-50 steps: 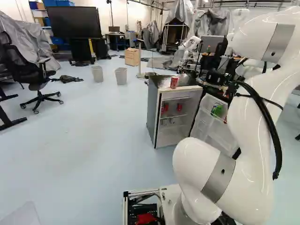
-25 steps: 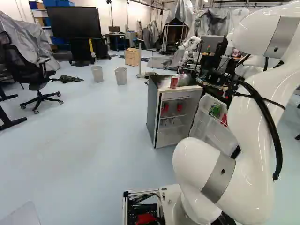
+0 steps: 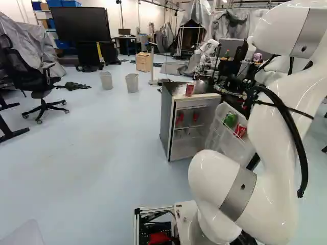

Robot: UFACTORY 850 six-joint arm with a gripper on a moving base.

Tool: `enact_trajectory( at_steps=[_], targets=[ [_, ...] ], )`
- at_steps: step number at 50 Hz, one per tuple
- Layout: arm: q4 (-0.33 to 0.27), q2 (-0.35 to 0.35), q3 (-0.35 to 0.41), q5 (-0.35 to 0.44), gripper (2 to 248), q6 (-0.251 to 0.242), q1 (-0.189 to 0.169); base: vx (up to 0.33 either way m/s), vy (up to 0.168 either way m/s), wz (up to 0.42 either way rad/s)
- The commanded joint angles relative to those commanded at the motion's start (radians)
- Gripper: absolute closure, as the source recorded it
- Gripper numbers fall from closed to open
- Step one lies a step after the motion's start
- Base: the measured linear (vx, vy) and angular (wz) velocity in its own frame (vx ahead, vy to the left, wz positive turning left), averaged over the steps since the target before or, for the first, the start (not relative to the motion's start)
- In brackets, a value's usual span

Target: Grab a drink from the fridge

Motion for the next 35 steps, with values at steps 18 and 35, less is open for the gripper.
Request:
enact_trajectory(
  at_steps=[18,35],
  targets=[
    [0.0,0.055,0.073,0.0,3,0.0,0.007,0.0,0.0,0.0],
    [0.0,0.106,0.14,0.0,3,0.0,0.013,0.0,0.0,0.0]
  ],
)
